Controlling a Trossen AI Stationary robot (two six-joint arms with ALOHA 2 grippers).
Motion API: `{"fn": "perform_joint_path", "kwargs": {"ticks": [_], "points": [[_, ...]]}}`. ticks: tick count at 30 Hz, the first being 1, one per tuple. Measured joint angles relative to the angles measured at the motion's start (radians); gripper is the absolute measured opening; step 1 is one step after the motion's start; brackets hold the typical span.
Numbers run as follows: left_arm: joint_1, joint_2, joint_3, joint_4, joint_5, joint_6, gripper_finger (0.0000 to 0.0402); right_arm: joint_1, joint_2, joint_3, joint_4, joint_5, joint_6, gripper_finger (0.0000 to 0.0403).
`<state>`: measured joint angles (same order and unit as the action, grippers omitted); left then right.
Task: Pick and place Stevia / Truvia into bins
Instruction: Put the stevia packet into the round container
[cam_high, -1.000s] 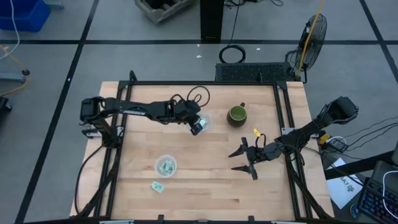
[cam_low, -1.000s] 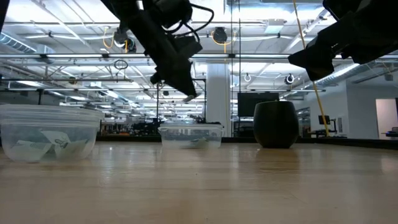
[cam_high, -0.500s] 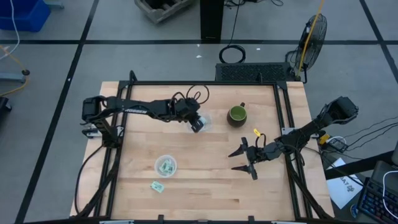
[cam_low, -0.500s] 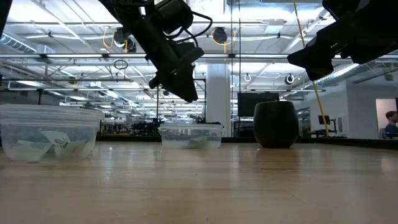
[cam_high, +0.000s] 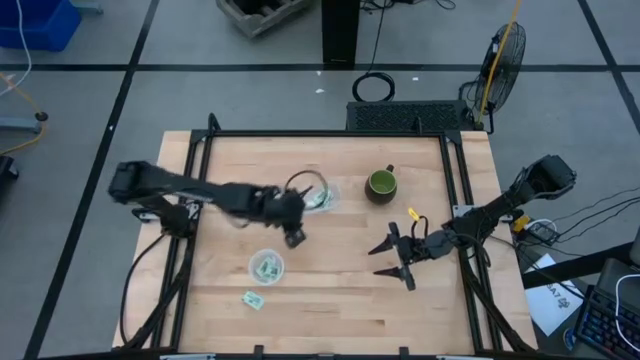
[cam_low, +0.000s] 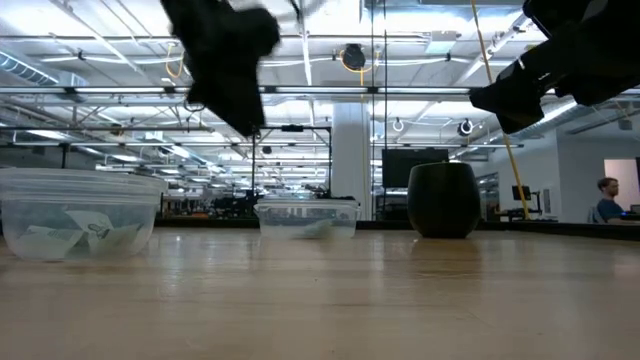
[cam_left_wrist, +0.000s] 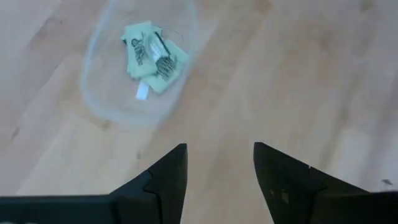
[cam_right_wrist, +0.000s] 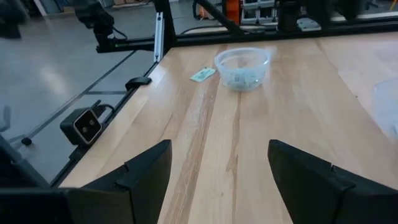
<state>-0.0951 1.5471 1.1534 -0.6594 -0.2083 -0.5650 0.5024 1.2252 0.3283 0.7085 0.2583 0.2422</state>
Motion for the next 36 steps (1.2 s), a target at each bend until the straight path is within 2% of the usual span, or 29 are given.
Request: {"fn": "perform_joint_path", "kwargs": {"ticks": [3, 7, 10, 20, 25, 30, 33, 36], "points": [[-0.131, -0.081, 0.000, -0.062, -0.029, -0.130, 0.0191, 0.004, 0.001, -0.013, 0.007, 0.001, 0.000, 0.0258], [-0.283, -0.131, 0.000, -0.153, -0.054, -0.380, 0.0191, 0.004, 0.000, -0.034, 0.060, 0.002, 0.001, 0.0258], [-0.383, -0.122, 0.000, -0.207, -0.091, -0.537, 0.0191, 0.004, 0.000, -0.046, 0.095, 0.002, 0.001, 0.0258], [-0.658, -0.001, 0.000, -0.225, -0.049, -0.953, 0.0191, 0.004, 0.000, -0.049, 0.111, 0.002, 0.004, 0.0258], [-0.700, 0.072, 0.000, -0.259, 0.050, -1.110, 0.0191, 0.004, 0.000, -0.049, 0.111, 0.002, 0.000, 0.0258], [-0.685, 0.173, 0.000, -0.245, 0.196, -1.120, 0.0191, 0.004, 0.000, -0.049, 0.111, 0.002, -0.004, 0.0258], [-0.675, 0.202, 0.000, -0.226, 0.199, -1.087, 0.0191, 0.004, 0.000, -0.049, 0.111, 0.002, -0.004, 0.0258], [-0.671, 0.204, 0.000, -0.201, 0.148, -1.069, 0.0191, 0.004, 0.000, -0.049, 0.111, 0.002, -0.004, 0.0258]]}}
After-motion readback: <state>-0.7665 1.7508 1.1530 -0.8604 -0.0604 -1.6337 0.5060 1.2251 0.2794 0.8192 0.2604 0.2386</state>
